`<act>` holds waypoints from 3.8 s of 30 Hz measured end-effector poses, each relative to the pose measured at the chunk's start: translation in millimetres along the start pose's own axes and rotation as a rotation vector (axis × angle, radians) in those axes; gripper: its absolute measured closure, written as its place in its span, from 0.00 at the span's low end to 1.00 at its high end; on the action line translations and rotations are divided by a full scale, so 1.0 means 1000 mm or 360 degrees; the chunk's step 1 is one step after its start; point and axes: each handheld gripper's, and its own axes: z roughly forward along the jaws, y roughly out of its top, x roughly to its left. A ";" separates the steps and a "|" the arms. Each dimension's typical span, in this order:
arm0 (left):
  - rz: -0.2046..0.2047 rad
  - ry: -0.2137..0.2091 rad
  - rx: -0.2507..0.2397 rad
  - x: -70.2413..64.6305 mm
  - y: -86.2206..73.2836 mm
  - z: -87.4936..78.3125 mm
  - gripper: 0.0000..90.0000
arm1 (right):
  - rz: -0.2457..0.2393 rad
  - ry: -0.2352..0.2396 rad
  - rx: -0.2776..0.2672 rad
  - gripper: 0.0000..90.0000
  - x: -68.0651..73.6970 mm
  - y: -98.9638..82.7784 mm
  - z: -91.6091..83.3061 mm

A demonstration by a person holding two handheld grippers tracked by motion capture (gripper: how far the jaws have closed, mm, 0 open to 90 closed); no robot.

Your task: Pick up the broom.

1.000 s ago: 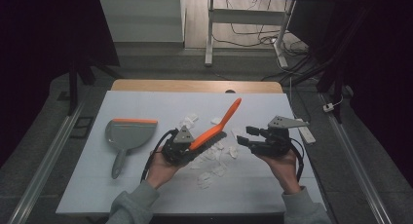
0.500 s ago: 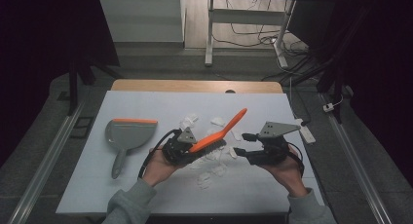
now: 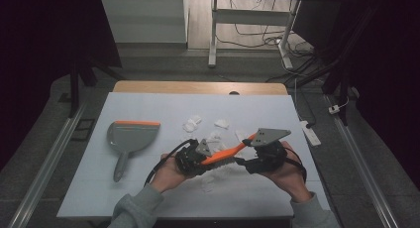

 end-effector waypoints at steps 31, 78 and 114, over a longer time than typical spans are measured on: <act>0.0173 0.0005 -0.0038 -0.011 0.005 -0.004 0.74 | -0.0312 0.0234 0.0416 0.75 0.014 -0.008 0.032; -0.0698 0.0559 -0.0352 0.039 -0.147 -0.090 0.39 | 0.0298 -0.0100 0.0098 0.76 -0.041 -0.033 0.011; -0.0777 0.0543 -0.0311 0.040 -0.185 -0.087 0.39 | 0.0405 -0.0282 0.0333 0.77 -0.115 -0.016 0.029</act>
